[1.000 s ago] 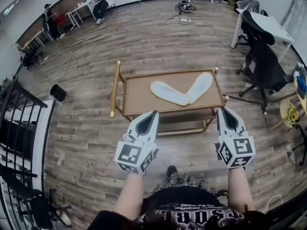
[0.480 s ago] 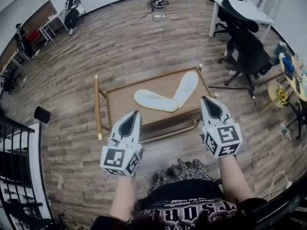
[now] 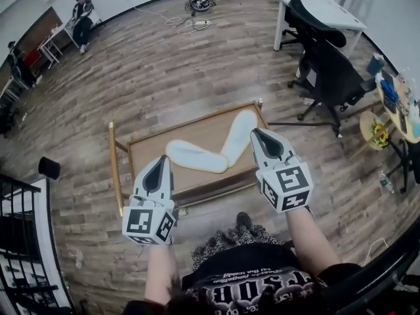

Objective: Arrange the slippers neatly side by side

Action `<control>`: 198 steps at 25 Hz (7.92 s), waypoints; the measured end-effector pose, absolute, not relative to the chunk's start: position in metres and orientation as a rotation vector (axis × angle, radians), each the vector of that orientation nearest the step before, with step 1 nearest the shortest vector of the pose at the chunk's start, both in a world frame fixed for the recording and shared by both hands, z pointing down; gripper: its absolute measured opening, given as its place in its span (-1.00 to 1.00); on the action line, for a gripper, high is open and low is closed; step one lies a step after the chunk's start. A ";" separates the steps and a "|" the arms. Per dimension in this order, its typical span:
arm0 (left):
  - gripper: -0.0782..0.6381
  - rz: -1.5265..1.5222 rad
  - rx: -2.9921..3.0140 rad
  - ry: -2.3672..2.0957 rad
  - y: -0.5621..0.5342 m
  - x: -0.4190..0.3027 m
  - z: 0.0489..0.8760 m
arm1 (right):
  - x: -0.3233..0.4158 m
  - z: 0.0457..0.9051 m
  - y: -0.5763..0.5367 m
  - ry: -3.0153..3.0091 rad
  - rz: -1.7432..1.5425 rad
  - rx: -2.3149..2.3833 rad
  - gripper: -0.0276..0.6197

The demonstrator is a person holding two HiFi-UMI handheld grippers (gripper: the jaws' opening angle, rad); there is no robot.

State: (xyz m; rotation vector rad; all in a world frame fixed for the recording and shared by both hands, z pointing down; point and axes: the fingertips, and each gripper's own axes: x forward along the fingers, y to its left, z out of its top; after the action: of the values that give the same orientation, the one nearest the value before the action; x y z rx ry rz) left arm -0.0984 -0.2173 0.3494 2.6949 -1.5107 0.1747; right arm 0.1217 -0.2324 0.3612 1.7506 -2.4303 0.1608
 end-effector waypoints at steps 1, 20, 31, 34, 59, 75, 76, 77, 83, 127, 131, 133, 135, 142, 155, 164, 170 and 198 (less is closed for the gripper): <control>-0.78 0.171 2.694 -1.522 -0.225 -0.095 0.348 | 0.125 0.360 -0.243 -2.439 0.158 1.745 -0.90; -0.78 0.154 2.678 -1.589 -0.328 -0.088 0.345 | 0.138 0.382 -0.344 -2.388 0.235 1.781 -0.90; -0.78 0.193 2.731 -1.475 -0.363 -0.097 0.360 | 0.169 0.506 -0.374 -1.949 0.810 1.951 -0.47; -0.78 0.208 2.729 -1.476 -0.369 -0.104 0.363 | 0.172 0.553 -0.375 -1.801 0.989 1.947 -0.46; -0.78 0.245 2.676 -1.494 -0.393 -0.113 0.372 | 0.159 0.642 -0.378 -1.705 0.815 1.396 -0.84; -0.78 0.293 2.647 -1.524 -0.383 -0.122 0.381 | 0.182 0.648 -0.390 -1.723 0.362 0.866 -0.85; -0.78 0.295 2.645 -1.524 -0.382 -0.123 0.383 | 0.183 0.648 -0.390 -1.717 0.366 0.858 -0.85; -0.78 0.297 2.642 -1.525 -0.382 -0.124 0.383 | 0.184 0.648 -0.390 -1.715 0.391 0.862 -0.85; -0.78 0.291 2.640 -1.528 -0.379 -0.126 0.380 | 0.188 0.649 -0.388 -1.696 0.326 0.788 -0.85; -0.78 0.292 2.640 -1.520 -0.377 -0.121 0.386 | 0.205 0.643 -0.390 -1.721 1.001 1.332 -0.68; -0.78 0.288 2.640 -1.514 -0.377 -0.122 0.385 | 0.203 0.634 -0.386 -1.738 0.944 1.317 -0.57; -0.78 0.285 2.643 -1.512 -0.377 -0.121 0.385 | 0.205 0.632 -0.385 -1.741 0.938 1.323 -0.57; -0.78 0.283 2.644 -1.511 -0.378 -0.120 0.385 | 0.209 0.631 -0.383 -1.732 0.923 1.328 -0.57; -0.78 0.281 2.638 -1.522 -0.377 -0.123 0.385 | 0.177 0.579 -0.378 -1.918 0.677 1.255 -0.57; -0.78 0.290 2.604 -1.567 -0.373 -0.144 0.386 | -0.042 0.628 -0.310 -2.160 0.221 0.432 -0.54; -0.78 0.310 2.583 -1.572 -0.372 -0.152 0.394 | -0.057 0.659 -0.322 -2.112 0.330 0.466 -0.54; -0.78 0.314 2.586 -1.560 -0.373 -0.154 0.396 | -0.061 0.662 -0.326 -2.088 0.346 0.477 -0.55; -0.78 0.281 2.644 -1.486 -0.375 -0.127 0.389 | 0.026 0.621 -0.358 -1.920 0.880 1.116 -0.86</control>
State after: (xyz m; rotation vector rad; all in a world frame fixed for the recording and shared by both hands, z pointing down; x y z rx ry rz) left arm -0.1273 -0.3746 0.3889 2.6444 -1.4856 0.2806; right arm 0.0259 -0.3576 0.6209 1.1164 -1.9205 0.8798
